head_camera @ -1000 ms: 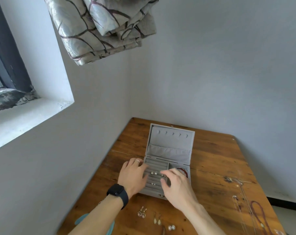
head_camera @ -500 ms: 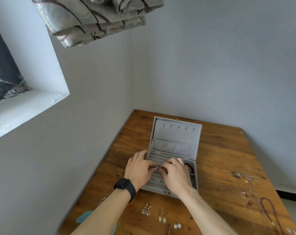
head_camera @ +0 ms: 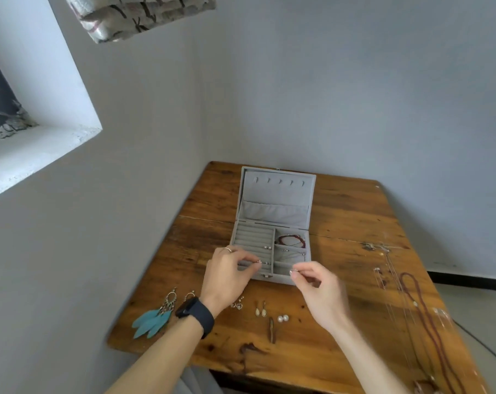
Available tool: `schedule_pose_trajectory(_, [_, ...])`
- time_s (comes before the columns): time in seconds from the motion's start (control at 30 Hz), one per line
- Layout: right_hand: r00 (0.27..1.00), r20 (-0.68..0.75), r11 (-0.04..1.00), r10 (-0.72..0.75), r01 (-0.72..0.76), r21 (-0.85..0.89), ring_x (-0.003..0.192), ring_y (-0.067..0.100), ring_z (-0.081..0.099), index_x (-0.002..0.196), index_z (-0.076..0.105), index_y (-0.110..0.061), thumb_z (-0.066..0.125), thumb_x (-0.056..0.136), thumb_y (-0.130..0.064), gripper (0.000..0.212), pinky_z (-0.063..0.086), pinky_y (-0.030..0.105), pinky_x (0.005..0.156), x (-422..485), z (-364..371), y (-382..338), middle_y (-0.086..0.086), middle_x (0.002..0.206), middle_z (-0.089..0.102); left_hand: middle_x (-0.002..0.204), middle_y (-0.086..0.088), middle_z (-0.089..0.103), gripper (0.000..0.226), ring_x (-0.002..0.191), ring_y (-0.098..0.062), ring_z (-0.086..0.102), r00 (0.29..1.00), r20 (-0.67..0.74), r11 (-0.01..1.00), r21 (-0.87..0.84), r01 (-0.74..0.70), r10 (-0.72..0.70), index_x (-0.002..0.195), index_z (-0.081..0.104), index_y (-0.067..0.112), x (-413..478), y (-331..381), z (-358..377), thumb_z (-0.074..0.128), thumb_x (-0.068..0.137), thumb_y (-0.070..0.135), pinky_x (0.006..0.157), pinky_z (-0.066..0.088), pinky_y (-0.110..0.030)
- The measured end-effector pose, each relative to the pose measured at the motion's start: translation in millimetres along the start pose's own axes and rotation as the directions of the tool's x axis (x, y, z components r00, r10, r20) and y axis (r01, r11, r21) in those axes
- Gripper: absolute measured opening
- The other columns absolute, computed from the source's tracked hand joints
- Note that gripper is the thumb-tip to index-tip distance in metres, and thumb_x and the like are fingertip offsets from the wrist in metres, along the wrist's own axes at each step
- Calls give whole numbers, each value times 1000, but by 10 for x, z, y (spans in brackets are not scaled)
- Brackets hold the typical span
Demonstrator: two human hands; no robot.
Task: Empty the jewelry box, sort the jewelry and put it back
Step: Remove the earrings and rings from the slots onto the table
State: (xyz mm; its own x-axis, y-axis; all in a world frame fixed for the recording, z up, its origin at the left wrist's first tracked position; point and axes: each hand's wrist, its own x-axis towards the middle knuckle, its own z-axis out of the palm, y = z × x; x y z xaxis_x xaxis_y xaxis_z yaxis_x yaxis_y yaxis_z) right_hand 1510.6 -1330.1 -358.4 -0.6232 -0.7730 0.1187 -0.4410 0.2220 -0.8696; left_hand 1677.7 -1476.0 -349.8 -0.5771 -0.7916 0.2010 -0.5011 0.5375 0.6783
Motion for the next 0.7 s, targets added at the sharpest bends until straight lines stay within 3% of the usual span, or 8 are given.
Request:
schedule_pose_trajectory(0.13, [998,-4,998,59,-59,-20,94,-12,62,94,70,-43,71,90,-31,12,44,9,77,-481,-138,262,-36,94,68,105,22,63,17,109,0,49,992,16,992,30,-124,124,101,76,38,-350,186,183,70,88,47,96,43,-26])
schedule_pose_trajectory(0.23, [998,-31,993,51,-54,-107,96,-3,61,95,71,-42,71,90,-33,11,45,16,82,-716,-184,428,-33,92,67,109,22,60,19,111,0,44,980,58,974,108,-198,193,103,75,39,-537,317,338,67,89,48,100,38,-26])
schedule_pose_trajectory(0.3, [998,-66,980,13,-26,-195,99,0,55,96,71,-42,71,89,-35,10,38,13,83,-793,-218,513,-31,95,65,113,22,59,21,115,-1,43,971,101,960,158,-233,219,105,75,40,-610,388,432,64,90,50,104,34,-28])
schedule_pose_trajectory(0.47, [999,-36,959,-8,-3,-284,106,2,50,102,72,-41,69,89,-41,13,30,6,84,-796,-272,661,-28,104,58,121,20,56,23,120,-6,41,963,164,931,262,-253,215,106,74,40,-648,493,614,59,92,52,108,27,-31])
schedule_pose_trajectory(0.7, [999,-4,940,-34,30,-339,102,8,55,108,74,-38,67,90,-44,20,28,18,88,-658,-237,697,-22,105,60,126,15,57,23,125,-11,41,961,184,895,362,-261,206,108,74,38,-635,540,776,58,94,47,110,26,-34])
